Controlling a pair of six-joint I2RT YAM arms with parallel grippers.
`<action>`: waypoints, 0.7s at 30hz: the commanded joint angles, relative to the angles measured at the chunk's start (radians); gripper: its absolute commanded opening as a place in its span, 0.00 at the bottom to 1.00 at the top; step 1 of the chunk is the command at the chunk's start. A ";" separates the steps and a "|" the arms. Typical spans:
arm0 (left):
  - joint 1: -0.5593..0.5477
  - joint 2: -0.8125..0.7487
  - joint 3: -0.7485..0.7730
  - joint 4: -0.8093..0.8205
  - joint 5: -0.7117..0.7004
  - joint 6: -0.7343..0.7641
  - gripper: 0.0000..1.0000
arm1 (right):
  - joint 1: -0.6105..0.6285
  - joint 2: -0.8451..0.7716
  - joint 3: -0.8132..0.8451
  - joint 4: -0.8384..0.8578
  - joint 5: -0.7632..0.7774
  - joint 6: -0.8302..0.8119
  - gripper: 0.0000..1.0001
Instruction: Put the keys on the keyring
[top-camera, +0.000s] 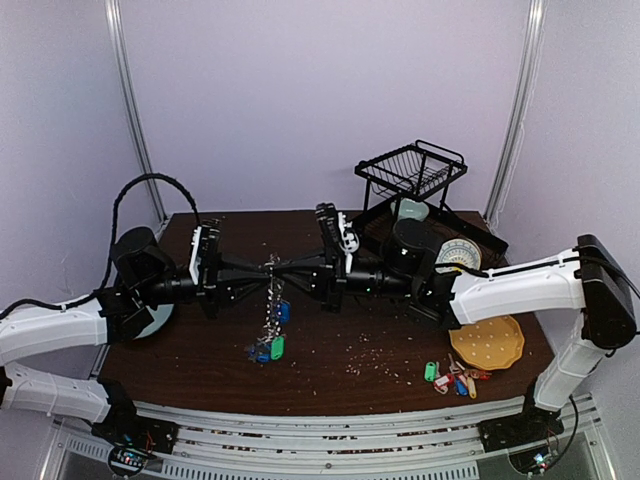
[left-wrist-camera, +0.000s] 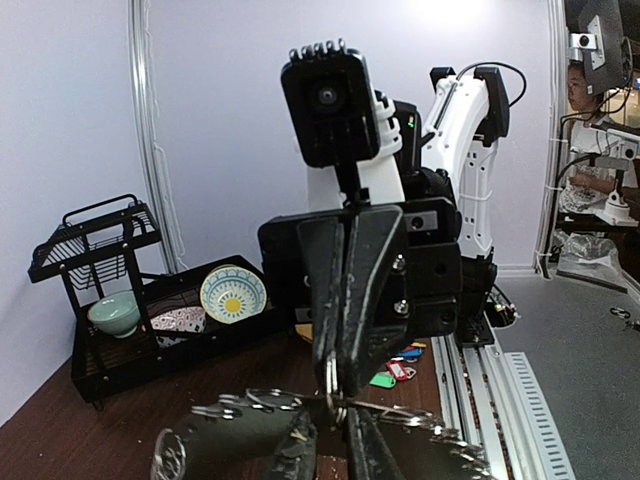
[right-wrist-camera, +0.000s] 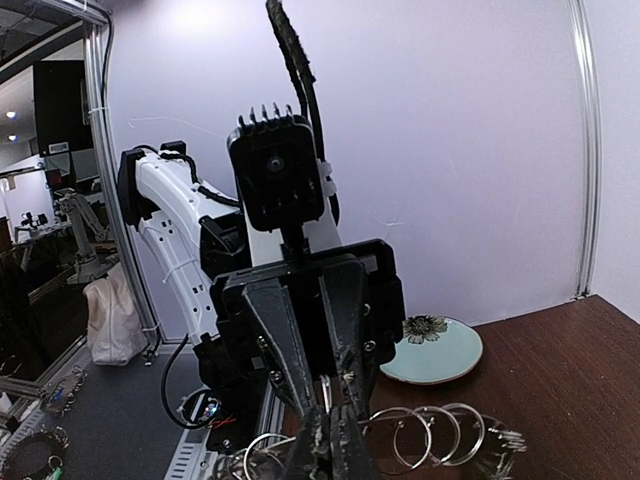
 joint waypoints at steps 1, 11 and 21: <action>-0.007 0.001 0.015 0.040 0.002 -0.014 0.09 | 0.011 0.000 0.048 0.026 0.017 -0.035 0.00; -0.007 -0.010 0.004 0.061 -0.005 -0.020 0.07 | 0.014 -0.006 0.049 -0.029 0.032 -0.077 0.00; -0.007 -0.020 0.006 0.034 -0.017 0.000 0.00 | 0.017 -0.013 0.051 -0.050 0.030 -0.093 0.00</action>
